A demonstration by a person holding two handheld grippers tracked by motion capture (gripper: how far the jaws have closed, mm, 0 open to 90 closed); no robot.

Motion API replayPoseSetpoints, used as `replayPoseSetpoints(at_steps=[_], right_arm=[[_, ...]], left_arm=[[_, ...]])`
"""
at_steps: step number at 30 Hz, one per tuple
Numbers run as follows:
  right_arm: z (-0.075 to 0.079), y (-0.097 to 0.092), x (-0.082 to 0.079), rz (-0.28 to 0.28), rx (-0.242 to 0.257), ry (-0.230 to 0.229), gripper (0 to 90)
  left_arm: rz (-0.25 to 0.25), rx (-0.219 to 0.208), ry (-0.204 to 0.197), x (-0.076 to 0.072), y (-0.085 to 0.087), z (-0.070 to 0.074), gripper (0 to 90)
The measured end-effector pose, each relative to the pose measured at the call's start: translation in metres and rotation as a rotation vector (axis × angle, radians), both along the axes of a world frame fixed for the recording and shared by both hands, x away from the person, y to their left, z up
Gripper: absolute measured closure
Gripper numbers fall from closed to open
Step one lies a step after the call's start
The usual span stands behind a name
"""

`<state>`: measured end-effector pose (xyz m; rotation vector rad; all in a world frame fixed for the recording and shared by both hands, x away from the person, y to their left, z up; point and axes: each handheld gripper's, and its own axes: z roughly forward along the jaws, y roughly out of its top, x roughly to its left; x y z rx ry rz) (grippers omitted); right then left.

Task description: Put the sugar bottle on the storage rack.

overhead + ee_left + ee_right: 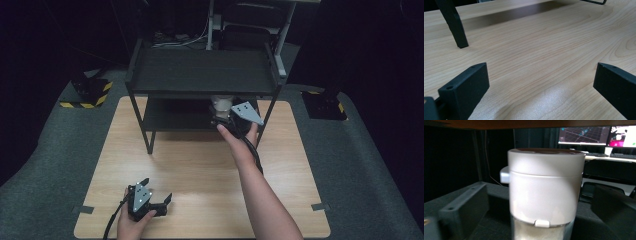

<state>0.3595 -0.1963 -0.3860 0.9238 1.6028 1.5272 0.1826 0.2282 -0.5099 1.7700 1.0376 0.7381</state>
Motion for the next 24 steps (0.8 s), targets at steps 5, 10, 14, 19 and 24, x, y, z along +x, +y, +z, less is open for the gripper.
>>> replayPoseSetpoints(at_steps=[5, 10, 14, 19, 24], right_arm=[[-0.003, -0.007, -0.008, 0.024, 0.005, -0.018, 0.0], [-0.008, -0.019, -0.023, 0.048, 0.006, -0.039, 0.0], [-0.012, -0.027, -0.031, 0.056, 0.007, -0.047, 0.0], [-0.021, -0.041, -0.047, 0.057, 0.015, -0.054, 0.0], [-0.034, -0.058, -0.065, 0.066, 0.01, -0.055, 0.0]], left_arm=[[0.001, 0.002, 0.002, 0.0, 0.0, 0.0, 0.5], [0.002, 0.004, 0.002, 0.0, -0.001, 0.0, 0.5], [0.005, 0.002, 0.003, 0.0, -0.001, 0.0, 0.5], [0.006, 0.004, 0.001, 0.0, -0.002, 0.0, 0.5], [0.007, 0.006, 0.001, 0.0, -0.002, 0.0, 0.5]])
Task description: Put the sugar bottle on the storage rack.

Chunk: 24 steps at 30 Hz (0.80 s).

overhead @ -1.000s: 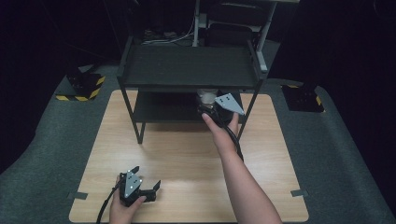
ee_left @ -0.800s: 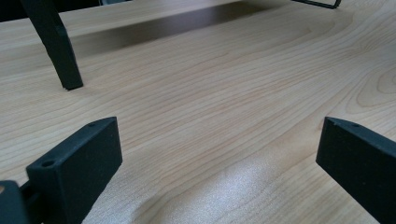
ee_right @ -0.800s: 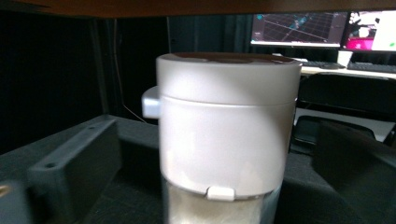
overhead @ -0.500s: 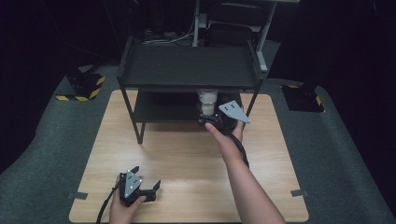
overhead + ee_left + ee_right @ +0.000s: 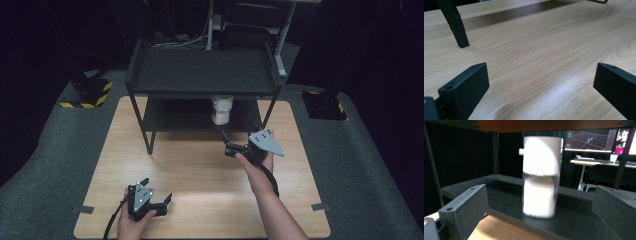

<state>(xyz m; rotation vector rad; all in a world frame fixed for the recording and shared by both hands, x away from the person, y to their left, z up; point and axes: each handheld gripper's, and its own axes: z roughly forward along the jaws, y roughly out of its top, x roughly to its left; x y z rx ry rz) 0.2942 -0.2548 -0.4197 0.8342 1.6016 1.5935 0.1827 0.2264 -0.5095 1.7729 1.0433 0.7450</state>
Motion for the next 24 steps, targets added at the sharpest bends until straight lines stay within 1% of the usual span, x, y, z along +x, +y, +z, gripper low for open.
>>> replayPoseSetpoints(at_steps=[1, 5, 9, 12, 16, 19, 21, 22, 24], right_arm=[[0.0, 0.0, 0.0, 0.0, 0.0, 0.0, 0.0], [-0.011, -0.013, -0.013, 0.003, -0.002, 0.001, 0.0], [-0.024, -0.027, -0.027, 0.003, -0.006, 0.001, 0.0], [-0.032, -0.036, -0.035, 0.002, -0.02, -0.001, 0.0], [-0.046, -0.05, -0.047, 0.007, -0.018, 0.003, 0.0], [-0.054, -0.059, -0.055, 0.007, -0.032, 0.001, 0.0], [-0.058, -0.064, -0.059, 0.005, -0.034, 0.008, 0.0], [-0.063, -0.069, -0.063, 0.002, -0.032, 0.015, 0.0], [-0.066, -0.071, -0.066, -0.002, -0.031, 0.019, 0.0]], left_arm=[[0.001, 0.0, -0.002, 0.0, 0.0, 0.0, 0.5], [0.002, 0.001, -0.004, 0.0, -0.001, -0.001, 0.5], [0.003, 0.005, -0.007, -0.001, -0.001, -0.001, 0.5], [0.004, 0.007, -0.01, -0.001, -0.001, -0.001, 0.5], [0.005, 0.009, -0.012, -0.002, -0.002, -0.001, 0.5], [0.005, 0.01, -0.012, -0.002, -0.002, -0.001, 0.5], [0.006, 0.01, -0.013, -0.002, -0.002, -0.001, 0.5], [0.006, 0.01, -0.013, -0.002, -0.002, -0.001, 0.5], [0.006, 0.01, -0.013, -0.002, -0.002, -0.001, 0.5]])
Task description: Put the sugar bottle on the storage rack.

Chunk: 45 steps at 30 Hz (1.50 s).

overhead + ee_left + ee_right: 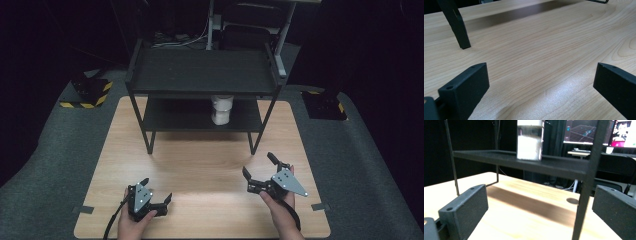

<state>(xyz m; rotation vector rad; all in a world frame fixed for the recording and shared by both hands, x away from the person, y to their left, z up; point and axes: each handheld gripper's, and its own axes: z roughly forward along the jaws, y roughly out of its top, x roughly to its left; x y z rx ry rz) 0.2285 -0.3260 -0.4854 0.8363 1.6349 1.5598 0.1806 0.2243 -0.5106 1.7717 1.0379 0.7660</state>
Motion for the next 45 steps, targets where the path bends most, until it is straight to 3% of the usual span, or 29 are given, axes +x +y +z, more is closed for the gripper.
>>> replayPoseSetpoints(at_steps=[13, 17, 21, 24, 34, 45], right_arm=[[-0.028, -0.026, -0.022, -0.084, -0.023, 0.081, 0.0], [-0.035, -0.03, -0.028, -0.105, -0.05, 0.096, 0.0], [-0.038, -0.033, -0.029, -0.117, -0.076, 0.123, 0.0], [-0.039, -0.037, -0.027, -0.129, -0.087, 0.177, 0.0], [-0.038, -0.038, -0.022, -0.128, -0.112, 0.248, 0.0], [-0.039, -0.039, -0.023, -0.133, -0.09, 0.255, 0.0]], left_arm=[[0.0, 0.002, -0.002, 0.0, 0.0, 0.0, 0.5], [0.0, 0.004, -0.001, 0.0, -0.001, 0.0, 0.5], [0.001, 0.007, -0.003, -0.001, -0.001, 0.0, 0.5], [0.002, 0.008, -0.004, -0.001, -0.001, 0.0, 0.5], [0.002, 0.015, -0.006, -0.001, -0.002, 0.0, 0.5], [0.003, 0.028, -0.011, -0.004, -0.004, 0.0, 0.5]])
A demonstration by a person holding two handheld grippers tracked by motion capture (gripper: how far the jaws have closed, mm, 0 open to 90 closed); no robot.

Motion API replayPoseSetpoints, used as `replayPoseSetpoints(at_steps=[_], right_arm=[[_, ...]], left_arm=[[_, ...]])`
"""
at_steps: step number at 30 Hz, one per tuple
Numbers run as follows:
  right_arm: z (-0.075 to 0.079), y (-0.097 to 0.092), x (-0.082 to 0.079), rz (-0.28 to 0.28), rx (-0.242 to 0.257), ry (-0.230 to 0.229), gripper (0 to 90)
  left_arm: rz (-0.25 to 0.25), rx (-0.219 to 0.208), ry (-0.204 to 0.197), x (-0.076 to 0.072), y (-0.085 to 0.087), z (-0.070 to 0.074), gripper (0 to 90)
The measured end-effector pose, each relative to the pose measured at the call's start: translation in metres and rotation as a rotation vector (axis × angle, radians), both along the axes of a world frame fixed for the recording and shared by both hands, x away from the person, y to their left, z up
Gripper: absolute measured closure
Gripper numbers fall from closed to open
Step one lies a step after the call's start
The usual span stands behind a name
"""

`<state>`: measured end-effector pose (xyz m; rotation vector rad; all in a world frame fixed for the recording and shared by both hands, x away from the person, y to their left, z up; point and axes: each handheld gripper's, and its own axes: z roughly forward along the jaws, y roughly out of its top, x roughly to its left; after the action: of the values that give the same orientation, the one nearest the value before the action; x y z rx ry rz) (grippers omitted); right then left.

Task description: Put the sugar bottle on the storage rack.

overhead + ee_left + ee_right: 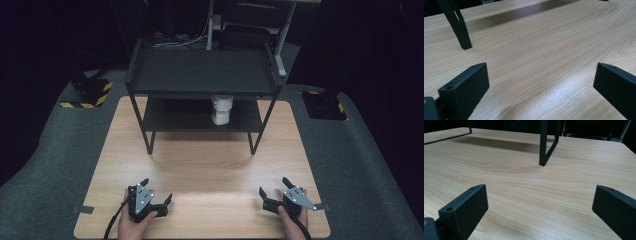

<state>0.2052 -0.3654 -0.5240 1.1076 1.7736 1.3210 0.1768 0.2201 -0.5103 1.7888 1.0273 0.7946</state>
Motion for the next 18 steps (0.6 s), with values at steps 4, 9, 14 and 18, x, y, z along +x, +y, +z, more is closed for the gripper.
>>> replayPoseSetpoints(at_steps=[4, 9, 14, 18], right_arm=[[-0.0001, 0.0001, 0.0001, 0.005, -0.007, -0.004, 0.0], [-0.0002, 0.0002, 0.0009, 0.002, -0.001, -0.002, 0.0], [-0.0003, 0.0001, 0.0011, 0.002, 0.001, -0.001, 0.0], [-0.0003, 0.0003, 0.0009, 0.0, 0.002, -0.001, 0.0]], left_arm=[[-0.006, 0.003, 0.005, 0.0016, 0.0004, 0.0008, 0.6], [-0.007, 0.003, 0.006, 0.002, 0.0003, 0.0009, 0.5], [-0.004, 0.004, -0.002, 0.0002, -0.0003, 0.0, 0.6], [-0.003, 0.003, -0.005, -0.0015, 0.0001, -0.0006, 0.5]])
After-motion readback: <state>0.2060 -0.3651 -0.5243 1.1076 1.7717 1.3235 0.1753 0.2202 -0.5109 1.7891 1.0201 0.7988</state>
